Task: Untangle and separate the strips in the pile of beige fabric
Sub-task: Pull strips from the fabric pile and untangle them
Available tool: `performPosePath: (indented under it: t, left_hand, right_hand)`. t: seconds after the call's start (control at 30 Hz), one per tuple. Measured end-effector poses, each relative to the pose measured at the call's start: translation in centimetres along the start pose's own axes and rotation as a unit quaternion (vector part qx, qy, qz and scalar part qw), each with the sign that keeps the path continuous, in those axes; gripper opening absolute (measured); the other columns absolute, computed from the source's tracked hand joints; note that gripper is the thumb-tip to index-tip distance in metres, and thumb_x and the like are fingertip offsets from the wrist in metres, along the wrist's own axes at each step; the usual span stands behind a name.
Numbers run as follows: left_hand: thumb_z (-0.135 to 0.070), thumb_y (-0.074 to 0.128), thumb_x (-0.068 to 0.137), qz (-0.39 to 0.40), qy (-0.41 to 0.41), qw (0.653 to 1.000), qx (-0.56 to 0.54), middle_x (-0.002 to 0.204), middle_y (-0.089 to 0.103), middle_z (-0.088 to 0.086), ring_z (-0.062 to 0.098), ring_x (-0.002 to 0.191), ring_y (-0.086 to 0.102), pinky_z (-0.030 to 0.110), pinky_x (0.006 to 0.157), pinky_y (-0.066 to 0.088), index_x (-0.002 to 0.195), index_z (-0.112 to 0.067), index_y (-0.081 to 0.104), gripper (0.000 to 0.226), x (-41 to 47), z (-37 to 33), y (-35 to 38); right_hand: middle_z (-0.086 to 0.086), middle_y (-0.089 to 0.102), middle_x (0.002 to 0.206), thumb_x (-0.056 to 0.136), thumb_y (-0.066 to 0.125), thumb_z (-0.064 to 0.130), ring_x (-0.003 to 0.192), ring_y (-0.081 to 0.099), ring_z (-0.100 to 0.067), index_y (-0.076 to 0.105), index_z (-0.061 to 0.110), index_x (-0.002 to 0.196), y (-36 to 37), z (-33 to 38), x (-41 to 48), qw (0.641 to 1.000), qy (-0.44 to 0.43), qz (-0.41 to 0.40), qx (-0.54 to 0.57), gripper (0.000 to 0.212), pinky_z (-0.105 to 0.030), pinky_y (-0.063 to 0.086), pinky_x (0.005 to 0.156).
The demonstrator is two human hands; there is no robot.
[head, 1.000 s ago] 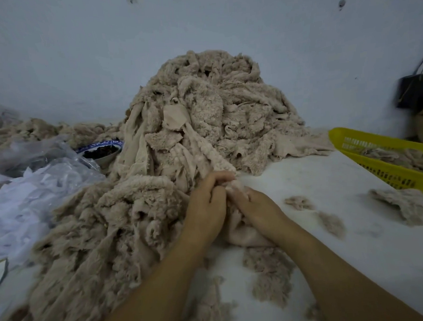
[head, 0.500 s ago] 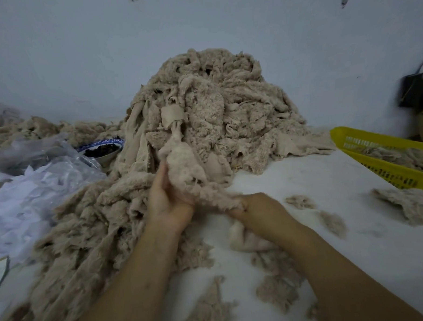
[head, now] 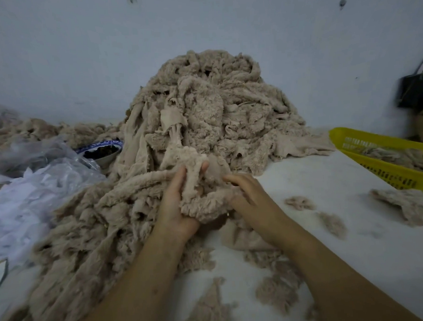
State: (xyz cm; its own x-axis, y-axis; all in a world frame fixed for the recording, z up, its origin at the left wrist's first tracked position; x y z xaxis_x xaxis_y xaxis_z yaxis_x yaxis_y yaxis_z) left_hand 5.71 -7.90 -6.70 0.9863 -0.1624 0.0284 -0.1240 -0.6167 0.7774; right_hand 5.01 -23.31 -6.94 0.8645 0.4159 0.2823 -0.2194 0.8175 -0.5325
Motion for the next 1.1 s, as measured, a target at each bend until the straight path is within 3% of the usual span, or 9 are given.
performPosePath:
  t: [0.1,0.23,0.33,0.43,0.57,0.73,0.93,1.03,1.1]
  left_hand:
    - [-0.042,0.061,0.088,0.002,-0.031,0.998,0.049,0.090,0.074,0.013,0.025,0.087,0.073,0.040,0.076,0.060,0.089,-0.008,0.078,0.038,-0.3,0.5,0.5]
    - [-0.030,0.060,0.093,0.026,-0.047,0.991,0.125,0.093,0.074,0.015,0.025,0.087,0.072,0.037,0.079,0.059,0.101,-0.001,0.075,0.034,-0.7,1.9,1.5]
    - [-0.035,0.066,0.085,0.047,-0.047,0.969,0.239,0.057,0.061,0.005,0.014,0.054,0.059,0.023,0.057,0.052,0.065,-0.008,0.067,0.034,-1.2,2.9,2.4]
    - [-0.034,0.066,0.086,0.031,-0.040,0.966,0.253,0.049,0.049,0.004,0.016,0.050,0.047,0.023,0.058,0.048,0.052,-0.013,0.059,0.040,-1.3,2.7,2.4]
    - [-0.024,0.072,0.078,-0.030,0.001,0.984,0.178,0.075,0.071,0.012,0.027,0.071,0.069,0.031,0.064,0.056,0.081,-0.011,0.076,0.014,-1.3,1.6,1.6]
    - [-0.026,0.069,0.078,-0.100,0.036,0.991,0.081,0.112,0.072,0.016,0.029,0.097,0.072,0.037,0.067,0.060,0.120,-0.010,0.068,0.045,-0.8,0.7,1.1]
    - [-0.029,0.059,0.090,-0.060,-0.007,0.998,0.031,0.111,0.073,0.014,0.030,0.093,0.074,0.040,0.066,0.061,0.119,-0.015,0.067,0.034,-0.8,0.9,1.2]
    - [-0.025,0.060,0.088,-0.032,-0.033,0.999,-0.027,0.091,0.071,0.013,0.018,0.067,0.068,0.024,0.049,0.055,0.123,-0.012,0.062,0.037,-1.0,1.1,1.5]
    - [-0.024,0.060,0.087,-0.012,-0.045,0.999,-0.024,0.085,0.066,0.013,0.013,0.065,0.064,0.019,0.049,0.054,0.127,-0.007,0.057,0.044,-1.2,1.1,1.7]
  right_hand:
    - [0.038,0.045,0.125,0.087,0.032,0.081,0.123,0.038,0.019,0.050,0.059,0.118,0.3,0.7,-0.1,0.998,-0.020,-0.039,0.047,0.043,-0.003,0.032,0.094]
    - [0.017,0.045,0.139,0.101,0.047,0.046,0.115,0.052,0.000,0.042,0.034,0.144,0.1,-0.1,0.5,0.997,0.020,-0.077,0.000,0.045,-0.026,0.046,0.099]
    - [0.017,0.057,0.115,0.100,0.052,0.016,0.106,0.057,-0.005,0.054,0.022,0.132,0.4,-0.4,0.8,0.997,0.028,-0.073,0.004,0.033,-0.002,0.041,0.085]
    - [0.026,0.052,0.085,0.103,0.046,0.018,0.071,0.047,0.013,0.054,0.032,0.104,-0.7,-1.0,0.9,0.988,0.065,-0.137,0.002,0.016,0.003,0.037,0.060]
    - [0.000,0.042,0.066,0.103,0.043,0.025,0.049,0.036,-0.006,0.039,0.020,0.078,-3.0,-2.0,0.3,0.958,0.115,-0.262,0.008,0.026,-0.019,0.029,0.044]
    - [-0.001,0.039,0.063,0.097,0.051,0.024,0.057,0.033,-0.018,0.033,0.021,0.074,-2.7,-1.4,-0.1,0.947,0.135,-0.290,-0.022,0.029,-0.035,0.027,0.056]
    - [0.001,0.047,0.065,0.094,0.055,0.023,0.056,0.041,-0.016,0.038,0.022,0.079,-2.9,-2.2,-0.1,0.936,0.168,-0.307,-0.026,0.023,-0.032,0.033,0.052]
    - [-0.004,0.063,0.077,0.099,0.051,0.021,0.055,0.057,-0.008,0.045,0.024,0.087,-3.2,-2.5,0.1,0.934,0.155,-0.305,0.103,0.014,-0.014,0.039,0.046]
    - [-0.006,0.071,0.087,0.101,0.048,0.021,0.066,0.069,-0.007,0.051,0.028,0.097,-3.1,-2.1,0.2,0.918,0.134,-0.291,0.235,0.009,-0.020,0.052,0.055]
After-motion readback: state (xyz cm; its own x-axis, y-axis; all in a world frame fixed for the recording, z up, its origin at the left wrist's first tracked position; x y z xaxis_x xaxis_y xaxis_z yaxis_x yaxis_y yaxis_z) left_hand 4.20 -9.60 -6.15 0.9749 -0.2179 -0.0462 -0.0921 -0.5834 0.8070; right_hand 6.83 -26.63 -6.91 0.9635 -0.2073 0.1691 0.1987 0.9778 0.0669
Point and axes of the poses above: each hand's wrist, its own x-axis towards the middle knuckle, its own y-axis out of the palm, z = x × y, the point moved 4 cm from there along x, towards the middle knuckle
